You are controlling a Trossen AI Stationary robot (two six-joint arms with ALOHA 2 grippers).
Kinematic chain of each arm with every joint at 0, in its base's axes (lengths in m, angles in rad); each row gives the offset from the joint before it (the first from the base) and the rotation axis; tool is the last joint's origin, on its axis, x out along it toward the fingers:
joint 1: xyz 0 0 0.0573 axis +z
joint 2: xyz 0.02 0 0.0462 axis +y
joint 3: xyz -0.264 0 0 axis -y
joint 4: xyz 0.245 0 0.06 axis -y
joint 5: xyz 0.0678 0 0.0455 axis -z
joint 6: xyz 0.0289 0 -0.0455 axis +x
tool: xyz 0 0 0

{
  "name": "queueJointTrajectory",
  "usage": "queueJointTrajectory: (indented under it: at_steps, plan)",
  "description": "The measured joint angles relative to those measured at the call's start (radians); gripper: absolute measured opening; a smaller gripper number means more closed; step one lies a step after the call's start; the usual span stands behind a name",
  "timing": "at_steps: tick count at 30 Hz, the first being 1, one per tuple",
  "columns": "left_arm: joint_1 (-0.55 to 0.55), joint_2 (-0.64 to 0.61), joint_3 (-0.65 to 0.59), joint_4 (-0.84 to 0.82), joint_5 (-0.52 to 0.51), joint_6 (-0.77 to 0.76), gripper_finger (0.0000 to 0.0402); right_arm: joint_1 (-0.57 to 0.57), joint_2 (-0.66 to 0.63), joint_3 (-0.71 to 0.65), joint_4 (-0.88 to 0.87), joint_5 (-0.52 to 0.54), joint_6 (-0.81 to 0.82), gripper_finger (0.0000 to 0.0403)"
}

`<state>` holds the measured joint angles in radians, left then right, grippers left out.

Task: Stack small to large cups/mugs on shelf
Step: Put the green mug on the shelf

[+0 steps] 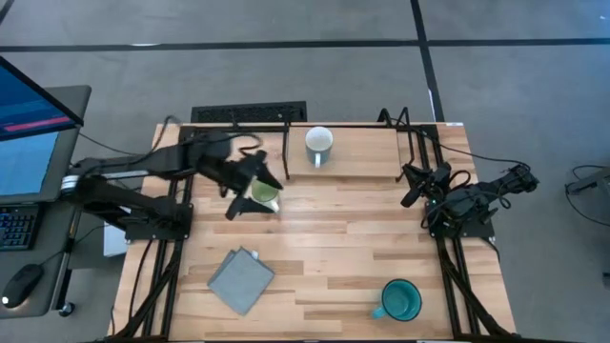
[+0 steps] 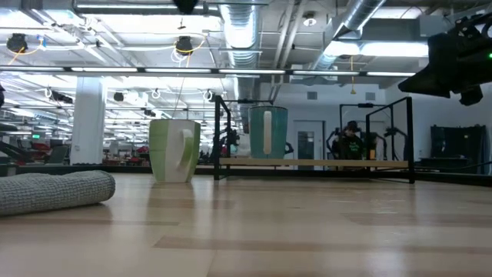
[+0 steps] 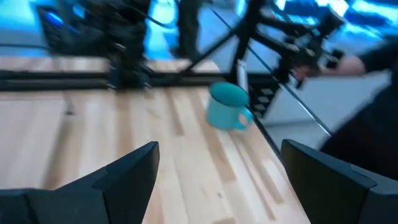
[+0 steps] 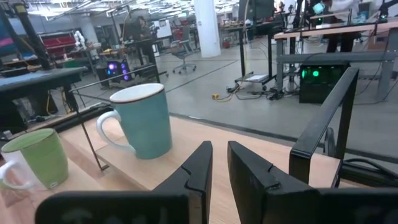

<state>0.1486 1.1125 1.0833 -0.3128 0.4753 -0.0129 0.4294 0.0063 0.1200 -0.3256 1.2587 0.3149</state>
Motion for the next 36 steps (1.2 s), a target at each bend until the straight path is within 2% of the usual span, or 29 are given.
queueJointTrajectory:
  at_steps: [3, 10, 13, 23, 27, 31, 36]
  plan:
    - [0.000, -0.117, -0.115, 0.082, -0.065, -0.050, 0.0328, 0.000, 0.000, 0.000, -0.001, 0.000, 0.000, 0.0074]
    - [0.000, -0.348, -0.308, 0.139, -0.274, -0.086, 0.0328, 0.000, 0.000, 0.000, 0.016, 0.000, 0.000, 0.0074]
    - [0.000, -0.434, -0.385, 0.184, -0.322, -0.089, 0.0328, 0.000, 0.000, 0.000, 0.020, 0.000, 0.000, 0.0074]
    - [0.000, -0.648, -0.572, 0.218, -0.408, -0.130, 0.0328, 0.000, 0.000, 0.000, 0.020, 0.000, 0.053, 0.0074]
    - [0.000, -0.708, -0.625, 0.225, -0.425, -0.129, 0.0328, 0.000, 0.000, 0.000, 0.020, 0.000, 0.053, 0.0074]
    - [0.000, -0.766, -0.677, 0.232, -0.490, -0.130, 0.0328, 0.000, 0.000, 0.000, 0.020, 0.000, 0.053, 0.0074]
    - [0.000, -0.817, -0.725, 0.259, -0.497, -0.130, 0.0328, 0.000, 0.000, 0.000, 0.019, 0.000, 0.053, 0.0074]
